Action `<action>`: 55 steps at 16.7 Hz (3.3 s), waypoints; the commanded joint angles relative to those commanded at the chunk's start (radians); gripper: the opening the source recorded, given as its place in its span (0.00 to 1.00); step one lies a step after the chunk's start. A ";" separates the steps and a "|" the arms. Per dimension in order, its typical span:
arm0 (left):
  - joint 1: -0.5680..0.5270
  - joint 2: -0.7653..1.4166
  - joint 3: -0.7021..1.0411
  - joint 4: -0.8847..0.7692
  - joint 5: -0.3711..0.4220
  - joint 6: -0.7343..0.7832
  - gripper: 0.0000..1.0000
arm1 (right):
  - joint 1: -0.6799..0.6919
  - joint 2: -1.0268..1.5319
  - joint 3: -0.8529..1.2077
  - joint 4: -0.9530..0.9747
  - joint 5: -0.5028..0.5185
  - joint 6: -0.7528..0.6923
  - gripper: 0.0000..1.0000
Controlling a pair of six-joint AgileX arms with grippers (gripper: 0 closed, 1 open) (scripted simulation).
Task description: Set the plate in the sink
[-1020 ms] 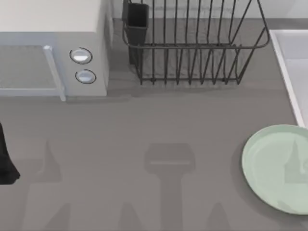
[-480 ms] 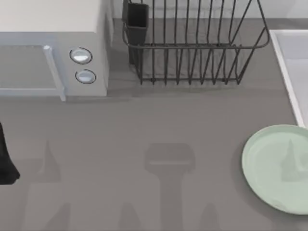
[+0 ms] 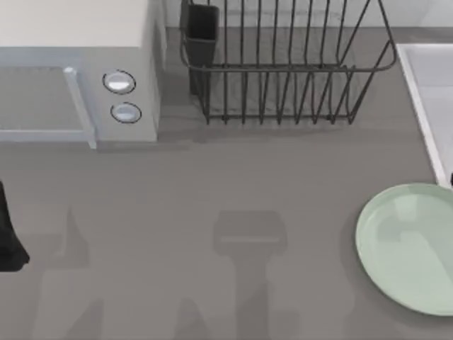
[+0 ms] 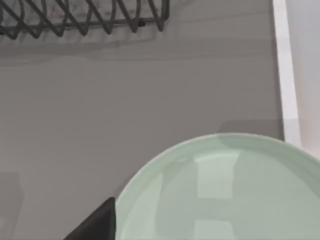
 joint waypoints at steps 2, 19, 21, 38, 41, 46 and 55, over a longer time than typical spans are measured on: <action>0.000 0.000 0.000 0.000 0.000 0.000 1.00 | 0.053 0.203 0.142 -0.118 0.000 0.055 1.00; 0.000 0.000 0.000 0.000 0.000 0.000 1.00 | 0.266 1.036 0.719 -0.597 0.000 0.277 1.00; 0.000 0.000 0.000 0.000 0.000 0.000 1.00 | 0.266 1.045 0.707 -0.580 0.000 0.277 1.00; 0.000 0.000 0.000 0.000 0.000 0.000 1.00 | 0.273 1.211 0.502 -0.208 0.001 0.283 0.70; 0.000 0.000 0.000 0.000 0.000 0.000 1.00 | 0.273 1.211 0.502 -0.208 0.001 0.283 0.47; 0.000 0.000 0.000 0.000 0.000 0.000 1.00 | 0.273 1.211 0.502 -0.208 0.001 0.283 0.10; 0.000 0.000 0.000 0.000 0.000 0.000 1.00 | 0.273 1.211 0.502 -0.208 0.001 0.283 0.00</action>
